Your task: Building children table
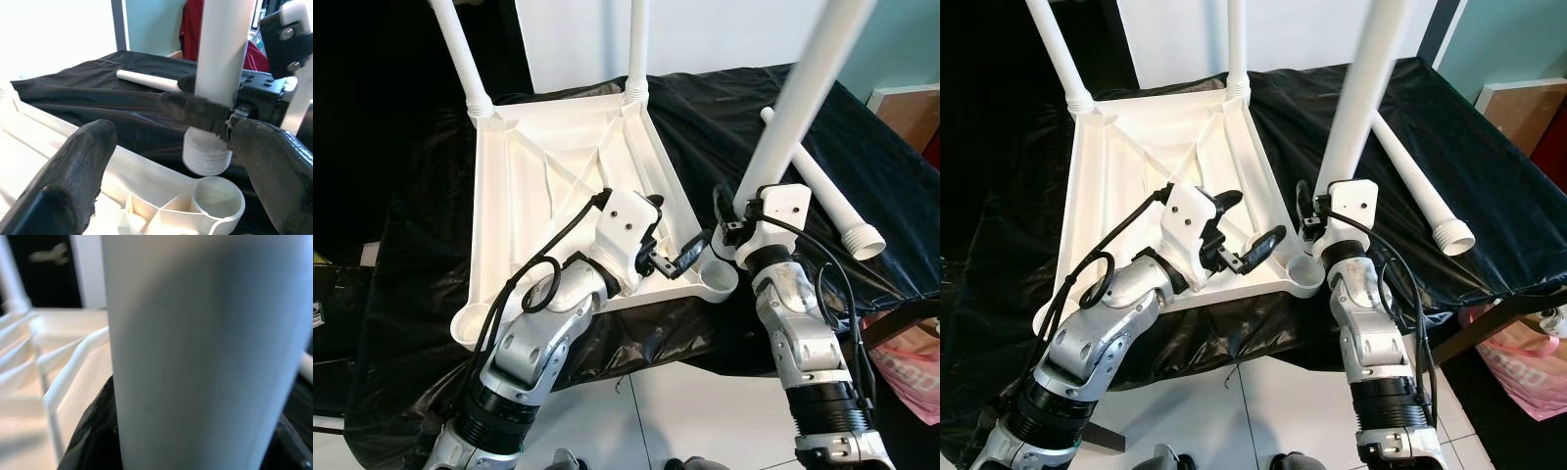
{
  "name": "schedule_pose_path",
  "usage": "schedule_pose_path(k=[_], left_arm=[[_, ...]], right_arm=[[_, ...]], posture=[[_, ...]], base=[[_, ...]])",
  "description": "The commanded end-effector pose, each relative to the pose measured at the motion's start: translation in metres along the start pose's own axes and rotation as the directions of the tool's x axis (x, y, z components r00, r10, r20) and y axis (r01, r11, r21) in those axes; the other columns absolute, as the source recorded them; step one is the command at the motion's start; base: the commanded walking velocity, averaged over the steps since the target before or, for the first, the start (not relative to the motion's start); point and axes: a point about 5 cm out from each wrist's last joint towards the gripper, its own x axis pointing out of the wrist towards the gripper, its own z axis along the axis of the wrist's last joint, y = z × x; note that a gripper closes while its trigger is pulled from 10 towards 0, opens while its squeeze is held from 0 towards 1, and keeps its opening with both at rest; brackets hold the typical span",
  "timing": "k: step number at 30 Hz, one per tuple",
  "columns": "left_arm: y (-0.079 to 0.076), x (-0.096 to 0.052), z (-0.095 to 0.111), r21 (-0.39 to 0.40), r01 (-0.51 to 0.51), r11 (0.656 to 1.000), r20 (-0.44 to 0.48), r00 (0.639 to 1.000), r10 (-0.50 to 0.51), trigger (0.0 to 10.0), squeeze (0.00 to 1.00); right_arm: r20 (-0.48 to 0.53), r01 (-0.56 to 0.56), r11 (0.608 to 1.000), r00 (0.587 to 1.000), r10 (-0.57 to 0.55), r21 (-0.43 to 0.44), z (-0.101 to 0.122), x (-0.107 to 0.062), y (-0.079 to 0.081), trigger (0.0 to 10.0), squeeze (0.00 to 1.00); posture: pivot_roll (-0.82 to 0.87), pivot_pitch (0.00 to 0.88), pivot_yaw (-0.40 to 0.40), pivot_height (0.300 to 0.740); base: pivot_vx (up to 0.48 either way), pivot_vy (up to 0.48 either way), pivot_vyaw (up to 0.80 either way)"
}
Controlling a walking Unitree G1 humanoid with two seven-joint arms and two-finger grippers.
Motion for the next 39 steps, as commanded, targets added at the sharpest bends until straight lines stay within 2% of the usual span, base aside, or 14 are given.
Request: schedule_pose_path(k=[1,2,4,7,9,17,19,21,22,24,27,29,34,39], left_arm=[[-0.001,0.002,0.003,0.021,0.085,0.996,0.005,0.996,-0.085,10.0,0.0],[-0.001,0.002,0.003,0.021,0.085,0.996,0.005,0.996,-0.085,10.0,0.0],[0.005,0.005,0.012,0.028,0.105,0.994,0.037,0.994,-0.106,10.0,0.0],[0.008,0.005,0.018,0.019,0.119,0.993,0.06,0.991,-0.12,10.0,0.0],[0.009,0.006,0.028,0.004,0.165,0.986,0.103,0.981,-0.165,10.0,0.0],[0.007,0.012,0.036,0.011,0.236,0.972,0.123,0.964,-0.236,10.0,0.0],[0.005,0.013,0.04,0.004,0.266,0.964,0.14,0.954,-0.264,10.0,0.0],[-0.001,0.014,0.047,-0.019,0.343,0.939,0.177,0.926,-0.334,10.0,0.0],[-0.001,0.014,0.047,-0.019,0.343,0.939,0.177,0.926,-0.334,10.0,0.0],[-0.005,0.014,0.051,-0.041,0.401,0.915,0.202,0.9,-0.386,10.0,0.0],[-0.005,0.014,0.051,-0.041,0.401,0.915,0.202,0.9,-0.386,10.0,0.0],[-0.006,0.014,0.054,-0.044,0.42,0.906,0.212,0.891,-0.402,10.0,0.0],[-0.008,0.017,0.064,-0.038,0.507,0.861,0.237,0.842,-0.485,10.0,0.0],[-0.012,0.016,0.066,-0.031,0.552,0.833,0.233,0.815,-0.531,10.0,0.0]], right_arm=[[-0.025,-0.073,0.997,0.997,0.073,0.003,-0.002,0.002,-0.003,10.0,0.0],[-0.025,-0.073,0.997,0.997,0.073,0.003,-0.002,0.002,-0.003,10.0,0.0],[-0.05,-0.259,0.966,0.965,0.258,-0.019,-0.002,0.003,-0.003,10.0,0.0],[-0.064,-0.323,0.946,0.945,0.321,-0.026,-0.002,0.003,-0.002,10.0,0.0],[-0.083,-0.415,0.909,0.908,0.412,-0.035,0.0,0.003,-0.002,10.0,0.0],[-0.107,-0.537,0.841,0.842,0.529,-0.066,0.005,0.007,-0.002,10.0,0.0],[-0.121,-0.574,0.815,0.817,0.564,-0.073,0.005,0.007,-0.001,10.0,0.0],[-0.168,-0.655,0.751,0.752,0.637,-0.083,0.002,0.006,0.003,10.0,0.0],[-0.168,-0.655,0.751,0.752,0.637,-0.083,0.002,0.006,0.003,10.0,0.0],[-0.197,-0.698,0.712,0.711,0.675,-0.082,0.0,0.006,0.004,10.0,0.0],[-0.197,-0.698,0.712,0.711,0.675,-0.082,0.0,0.006,0.004,10.0,0.0],[-0.213,-0.721,0.689,0.687,0.694,-0.081,-0.001,0.006,0.005,10.0,0.0],[-0.282,-0.802,0.593,0.585,0.76,-0.066,-0.003,0.004,0.005,10.0,0.0],[-0.298,-0.823,0.565,0.556,0.776,-0.063,-0.002,0.006,0.003,10.0,0.0]], posture=[[0.06,0.08,-0.047,0.74],[0.06,0.08,-0.047,0.74],[0.06,0.071,-0.046,0.74],[0.06,0.07,-0.046,0.74],[0.06,0.064,-0.046,0.74],[0.06,0.058,-0.044,0.74],[0.06,0.058,-0.043,0.74],[0.06,0.048,-0.042,0.74],[0.06,0.048,-0.042,0.74],[0.06,0.044,-0.044,0.74],[0.06,0.044,-0.044,0.74],[0.06,0.039,-0.047,0.74],[0.05,0.026,-0.053,0.74],[0.05,0.025,-0.054,0.74]], base=[[0.0,0.0,0.0],[0.0,0.0,0.0],[0.0,0.0,0.0],[0.0,0.0,0.0],[0.0,0.0,0.0],[0.0,0.0,0.0],[0.0,0.0,0.0],[0.0,0.0,0.0],[0.0,0.0,0.0],[0.0,0.0,0.0],[0.0,0.0,0.0],[0.0,0.0,0.0],[0.0,0.0,0.0],[0.0,0.0,0.0]])
